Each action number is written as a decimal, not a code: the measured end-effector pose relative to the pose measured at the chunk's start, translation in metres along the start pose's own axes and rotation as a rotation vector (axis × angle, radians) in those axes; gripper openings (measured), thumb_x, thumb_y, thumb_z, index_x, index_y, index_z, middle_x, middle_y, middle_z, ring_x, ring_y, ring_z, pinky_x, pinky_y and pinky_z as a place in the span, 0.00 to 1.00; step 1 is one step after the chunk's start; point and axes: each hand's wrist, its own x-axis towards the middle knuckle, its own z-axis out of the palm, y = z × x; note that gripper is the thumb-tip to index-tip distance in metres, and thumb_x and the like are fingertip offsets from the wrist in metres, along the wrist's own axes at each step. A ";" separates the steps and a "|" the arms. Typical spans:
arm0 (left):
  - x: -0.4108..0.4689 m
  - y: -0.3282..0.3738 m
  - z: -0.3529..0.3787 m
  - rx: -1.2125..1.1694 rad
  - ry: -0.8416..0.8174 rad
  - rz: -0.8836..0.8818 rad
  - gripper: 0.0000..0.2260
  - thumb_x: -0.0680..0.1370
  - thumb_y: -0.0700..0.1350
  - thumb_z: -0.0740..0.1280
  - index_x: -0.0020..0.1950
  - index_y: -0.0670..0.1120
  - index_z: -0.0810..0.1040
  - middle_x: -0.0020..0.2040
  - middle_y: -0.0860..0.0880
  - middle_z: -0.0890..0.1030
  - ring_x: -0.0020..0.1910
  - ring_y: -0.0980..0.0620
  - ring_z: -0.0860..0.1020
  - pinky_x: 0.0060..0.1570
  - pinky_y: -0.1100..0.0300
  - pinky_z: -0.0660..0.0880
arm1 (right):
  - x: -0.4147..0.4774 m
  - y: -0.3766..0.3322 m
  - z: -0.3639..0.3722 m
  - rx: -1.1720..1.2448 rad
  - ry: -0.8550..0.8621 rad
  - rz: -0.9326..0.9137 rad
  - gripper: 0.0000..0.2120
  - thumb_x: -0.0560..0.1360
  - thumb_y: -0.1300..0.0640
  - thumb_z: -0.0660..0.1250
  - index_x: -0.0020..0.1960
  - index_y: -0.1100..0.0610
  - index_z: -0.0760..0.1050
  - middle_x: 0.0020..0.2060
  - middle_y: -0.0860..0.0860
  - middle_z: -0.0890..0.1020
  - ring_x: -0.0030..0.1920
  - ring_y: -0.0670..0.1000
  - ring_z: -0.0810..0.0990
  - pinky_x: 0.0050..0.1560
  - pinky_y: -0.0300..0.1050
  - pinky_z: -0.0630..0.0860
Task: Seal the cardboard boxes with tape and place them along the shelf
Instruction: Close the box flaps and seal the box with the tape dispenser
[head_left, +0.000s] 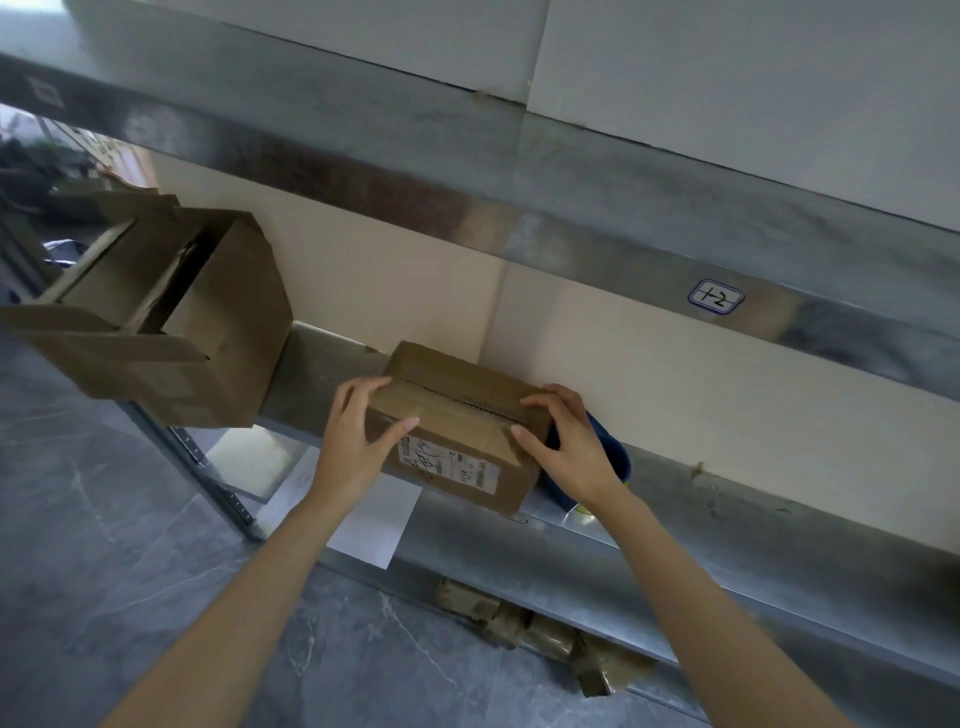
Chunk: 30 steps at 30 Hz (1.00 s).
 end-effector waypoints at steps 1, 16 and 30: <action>0.002 0.000 0.001 0.019 0.021 -0.024 0.25 0.75 0.53 0.71 0.69 0.48 0.72 0.68 0.49 0.69 0.66 0.52 0.70 0.64 0.56 0.70 | -0.001 0.000 -0.001 -0.005 0.006 -0.008 0.18 0.77 0.43 0.66 0.63 0.49 0.72 0.66 0.45 0.64 0.65 0.41 0.65 0.67 0.42 0.68; 0.005 0.018 0.017 -0.051 0.054 -0.127 0.23 0.76 0.45 0.73 0.70 0.47 0.71 0.64 0.47 0.70 0.59 0.50 0.77 0.60 0.52 0.78 | -0.029 0.004 -0.009 0.190 -0.066 -0.011 0.27 0.69 0.46 0.75 0.65 0.48 0.74 0.64 0.46 0.68 0.66 0.44 0.69 0.68 0.49 0.71; 0.002 0.026 0.010 0.226 -0.125 -0.096 0.28 0.78 0.52 0.70 0.75 0.47 0.66 0.71 0.49 0.67 0.69 0.49 0.70 0.62 0.57 0.68 | -0.025 0.006 -0.010 0.080 0.083 0.020 0.28 0.74 0.30 0.58 0.68 0.44 0.68 0.61 0.45 0.74 0.57 0.39 0.74 0.56 0.37 0.74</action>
